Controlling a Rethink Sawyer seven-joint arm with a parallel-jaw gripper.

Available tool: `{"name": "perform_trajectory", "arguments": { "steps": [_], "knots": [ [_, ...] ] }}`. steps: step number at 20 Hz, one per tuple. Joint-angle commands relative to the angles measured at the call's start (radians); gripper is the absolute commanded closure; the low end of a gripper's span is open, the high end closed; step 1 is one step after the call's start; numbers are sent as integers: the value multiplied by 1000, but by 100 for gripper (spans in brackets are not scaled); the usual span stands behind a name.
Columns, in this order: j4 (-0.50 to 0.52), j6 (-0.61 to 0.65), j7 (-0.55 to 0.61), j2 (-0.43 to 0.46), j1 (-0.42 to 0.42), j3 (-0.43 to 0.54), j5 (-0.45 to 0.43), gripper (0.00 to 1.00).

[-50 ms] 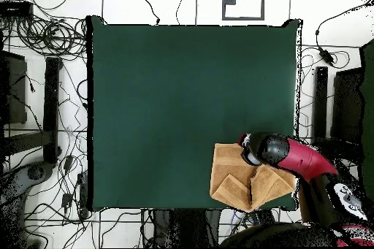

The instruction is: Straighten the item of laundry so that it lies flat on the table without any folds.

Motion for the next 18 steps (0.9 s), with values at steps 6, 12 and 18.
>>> {"name": "perform_trajectory", "arguments": {
  "steps": [6, 12, 18],
  "knots": [
    [-132, -270, 37, 289, -18, -33, -154, 100],
    [-133, -257, 21, 288, -29, -20, -154, 100],
    [-133, -253, 17, 288, -32, -17, -154, 100]
  ]
}}
